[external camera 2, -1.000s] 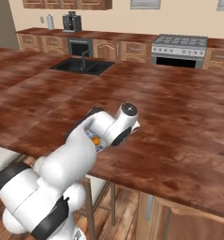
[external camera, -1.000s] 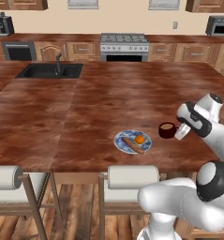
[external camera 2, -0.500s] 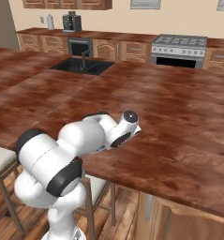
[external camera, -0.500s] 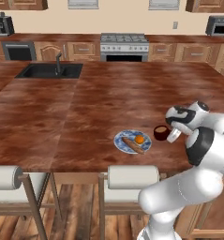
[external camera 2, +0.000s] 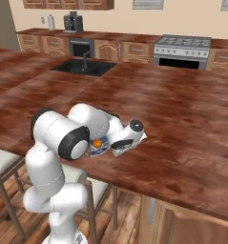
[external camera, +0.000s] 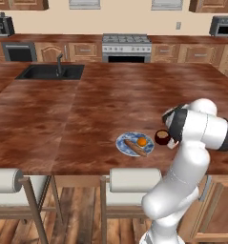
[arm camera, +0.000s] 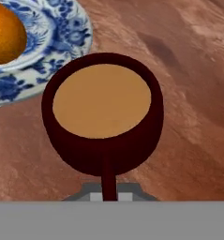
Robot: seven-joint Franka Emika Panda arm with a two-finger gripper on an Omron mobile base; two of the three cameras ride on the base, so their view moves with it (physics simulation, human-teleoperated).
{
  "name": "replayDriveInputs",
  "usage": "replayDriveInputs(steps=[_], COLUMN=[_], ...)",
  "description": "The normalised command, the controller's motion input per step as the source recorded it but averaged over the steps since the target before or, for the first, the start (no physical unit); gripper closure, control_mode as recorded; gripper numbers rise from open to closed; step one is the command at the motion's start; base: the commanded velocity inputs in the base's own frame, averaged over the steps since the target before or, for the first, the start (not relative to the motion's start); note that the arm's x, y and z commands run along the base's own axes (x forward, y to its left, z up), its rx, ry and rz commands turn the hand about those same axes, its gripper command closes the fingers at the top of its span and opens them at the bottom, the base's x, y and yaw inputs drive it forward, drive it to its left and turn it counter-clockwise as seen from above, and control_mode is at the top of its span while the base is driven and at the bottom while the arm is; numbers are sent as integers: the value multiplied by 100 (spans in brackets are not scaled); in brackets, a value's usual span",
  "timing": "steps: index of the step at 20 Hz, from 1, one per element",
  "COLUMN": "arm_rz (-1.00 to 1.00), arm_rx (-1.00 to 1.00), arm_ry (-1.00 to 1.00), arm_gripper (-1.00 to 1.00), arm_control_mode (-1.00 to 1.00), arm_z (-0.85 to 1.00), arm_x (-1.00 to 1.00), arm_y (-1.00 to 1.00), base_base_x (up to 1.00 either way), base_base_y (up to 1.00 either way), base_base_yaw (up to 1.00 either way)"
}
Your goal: Pick up the brewed coffee from the coffee machine and place it next to the breakfast plate on the dining counter.
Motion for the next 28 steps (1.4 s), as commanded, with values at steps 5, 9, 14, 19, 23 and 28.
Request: replayDriveInputs(steps=[5,9,14,19,23,28], arm_rz=[3,5,2,0,0,0], arm_rx=[0,0,-6,-11,-21,-26], arm_ry=[0,-1,-5,-2,0,-9], arm_gripper=[100,-100,-100,-100,-100,-100], arm_control_mode=[-100,-100,-100,-100,-100,-100], arm_z=[-46,-7,20,63,98,100], arm_x=[29,1,-23,-25,-74,-100], arm_y=[-13,0,5,24,44,46], base_base_x=[0,0,0,0,0,0], base_base_y=[0,0,0,0,0,0], base_base_yaw=[0,0,0,0,0,0])
